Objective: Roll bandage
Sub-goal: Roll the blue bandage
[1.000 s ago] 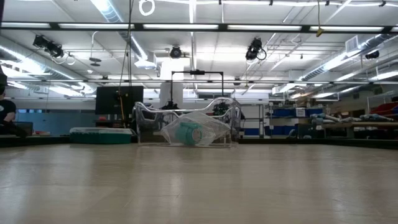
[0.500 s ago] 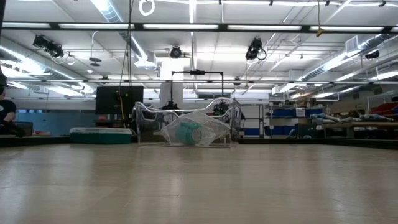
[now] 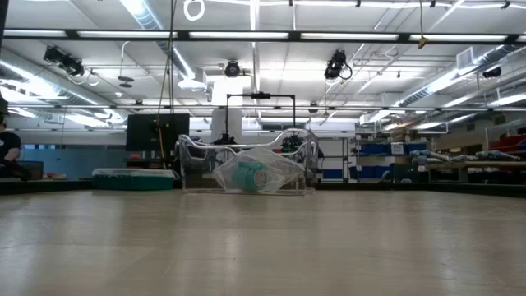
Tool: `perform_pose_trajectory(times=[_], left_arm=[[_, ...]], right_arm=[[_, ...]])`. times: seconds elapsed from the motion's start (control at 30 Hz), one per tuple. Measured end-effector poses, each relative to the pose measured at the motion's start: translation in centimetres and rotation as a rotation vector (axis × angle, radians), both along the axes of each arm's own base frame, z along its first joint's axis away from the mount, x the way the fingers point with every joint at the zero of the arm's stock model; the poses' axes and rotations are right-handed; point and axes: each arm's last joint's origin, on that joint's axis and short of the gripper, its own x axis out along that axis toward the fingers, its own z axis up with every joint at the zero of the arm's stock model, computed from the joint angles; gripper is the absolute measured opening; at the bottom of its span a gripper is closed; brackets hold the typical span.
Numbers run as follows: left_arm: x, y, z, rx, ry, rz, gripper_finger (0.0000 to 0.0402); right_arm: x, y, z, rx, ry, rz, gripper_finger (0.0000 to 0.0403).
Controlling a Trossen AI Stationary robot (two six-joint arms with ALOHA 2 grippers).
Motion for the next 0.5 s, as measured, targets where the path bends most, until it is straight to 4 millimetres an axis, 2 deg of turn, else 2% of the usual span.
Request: perform_pose_trajectory(times=[0.27,0.5], left_arm=[[-0.5,1.6,-1.3,0.013,0.131,0.055,0.0008],[-0.2,1.3,-2.3,-0.017,0.224,-0.029,0.0008]], right_arm=[[-0.3,1.3,1.1,-0.02,-0.094,0.065,0.0],[-1.9,1.5,3.3,-0.028,-0.244,0.073,0.0]])
